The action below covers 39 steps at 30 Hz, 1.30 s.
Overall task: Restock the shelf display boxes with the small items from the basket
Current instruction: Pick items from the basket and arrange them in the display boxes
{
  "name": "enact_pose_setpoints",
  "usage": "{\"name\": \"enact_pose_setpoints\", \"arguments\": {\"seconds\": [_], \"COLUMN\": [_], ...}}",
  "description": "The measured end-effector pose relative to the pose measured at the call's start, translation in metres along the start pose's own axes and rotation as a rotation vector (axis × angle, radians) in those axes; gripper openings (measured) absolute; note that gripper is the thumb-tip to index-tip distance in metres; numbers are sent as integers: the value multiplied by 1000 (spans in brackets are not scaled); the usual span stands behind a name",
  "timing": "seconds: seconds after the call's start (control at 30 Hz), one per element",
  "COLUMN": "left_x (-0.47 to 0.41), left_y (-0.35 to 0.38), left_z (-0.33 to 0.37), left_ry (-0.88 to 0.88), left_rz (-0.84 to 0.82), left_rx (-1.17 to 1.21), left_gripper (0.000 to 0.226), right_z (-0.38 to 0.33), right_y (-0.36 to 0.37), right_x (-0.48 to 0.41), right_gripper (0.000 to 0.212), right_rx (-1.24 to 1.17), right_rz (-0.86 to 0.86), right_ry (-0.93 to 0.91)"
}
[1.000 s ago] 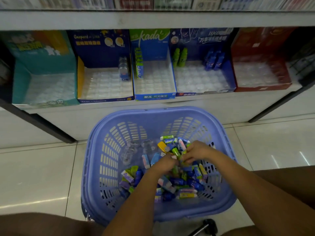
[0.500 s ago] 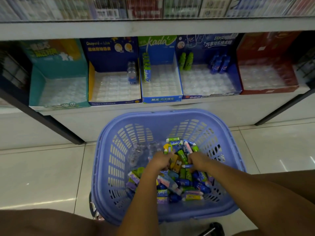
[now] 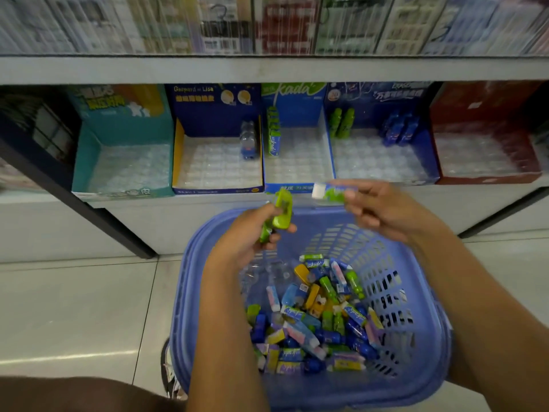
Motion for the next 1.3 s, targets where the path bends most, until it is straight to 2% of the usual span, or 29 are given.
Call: {"name": "enact_pose_setpoints", "arguments": {"seconds": [0.13,0.27,0.33,0.43,0.5,0.67,0.8,0.93,1.1,1.17,1.3], "left_x": [10,13,14,18,19,19,19,21,22,24,25], "left_y": [-6,-17,-25,-39,-45,-51,-51,-52,-48,-45,-38], "left_z": [23,25,24,23,24,22,23,31,38,41,46], "left_ry": [123,178,205,261,293,285,299,366,434,470,507], "left_rz": [46,141,188,249,266,303,308,316,277,256,232], "left_rx": [61,126,142,147,139,114,225,307,517,600,682], "left_gripper": [22,21,23,23,22,19,20,15,21,24,30], "right_z": [-64,-90,-95,-101,-101,-97,-90,-88,-83,-73,-62], "right_y": [1,3,5,11,16,18,17,16,31,34,49], "right_x": [-23,-59,-77,-99,-110,-123,-120,-121,-114,-108,-85], "right_gripper": [25,14,13,25,27,26,28,21,23,26,46], "right_rx": [82,243,531,1124,1244,1203,1111,1036,1104,1058,1186], "right_rz": [131,219,250,312,310,361,430,417,455,459,504], "right_ry": [-184,-211,-147,-61,-61,-118,-198,-222,-362,-360,-375]}}
Point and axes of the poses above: each hand's wrist, its own x-axis away from the middle knuckle, its own y-axis out of the palm, z = x × y, the point moved 8 cm from there along -x, towards the middle knuckle, and after that the axes turned 11 degrees about -z, right-handed, at the moved point
